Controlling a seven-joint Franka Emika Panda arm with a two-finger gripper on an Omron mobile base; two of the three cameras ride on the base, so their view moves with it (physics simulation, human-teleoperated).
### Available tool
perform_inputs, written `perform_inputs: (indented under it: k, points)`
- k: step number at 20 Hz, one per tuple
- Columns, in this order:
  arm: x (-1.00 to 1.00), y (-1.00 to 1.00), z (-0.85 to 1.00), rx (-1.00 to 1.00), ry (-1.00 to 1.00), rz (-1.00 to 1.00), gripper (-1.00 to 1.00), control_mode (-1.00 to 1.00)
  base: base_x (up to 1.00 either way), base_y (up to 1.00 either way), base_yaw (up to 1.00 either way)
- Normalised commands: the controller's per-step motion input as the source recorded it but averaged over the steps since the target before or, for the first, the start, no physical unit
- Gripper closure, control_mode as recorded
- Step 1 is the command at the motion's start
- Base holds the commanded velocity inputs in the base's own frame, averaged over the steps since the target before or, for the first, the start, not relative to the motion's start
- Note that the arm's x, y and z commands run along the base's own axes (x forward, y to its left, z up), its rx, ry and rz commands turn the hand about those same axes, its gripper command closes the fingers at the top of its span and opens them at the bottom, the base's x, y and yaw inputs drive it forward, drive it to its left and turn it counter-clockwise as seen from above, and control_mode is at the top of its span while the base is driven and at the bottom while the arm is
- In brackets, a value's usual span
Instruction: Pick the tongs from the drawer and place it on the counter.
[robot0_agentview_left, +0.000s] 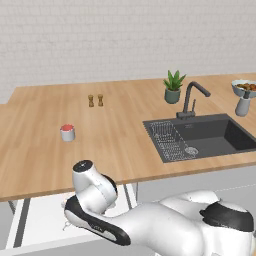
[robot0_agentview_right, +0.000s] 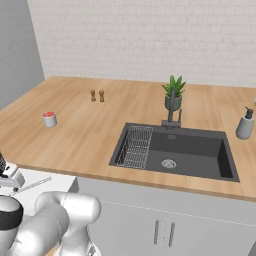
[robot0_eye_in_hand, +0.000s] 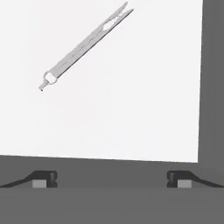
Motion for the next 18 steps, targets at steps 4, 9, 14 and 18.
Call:
perform_inputs:
  k: [4,9,14,18]
  points:
    - [0.01,0.12,-0.66,0.0,0.08,-0.06,-1.0,-1.0,0.0,0.0,0.0]
    - [0.01,0.11,-0.57,0.0,0.08,-0.06,-1.0,-1.0,0.0,0.0,0.0]
    - [0.0,0.1,-0.4,0.0,0.11,-0.04,-1.0,-1.0,0.0,0.0,0.0]
    - [0.0,0.1,-0.24,0.0,0.11,-0.01,-1.0,-1.0,0.0,0.0,0.0]
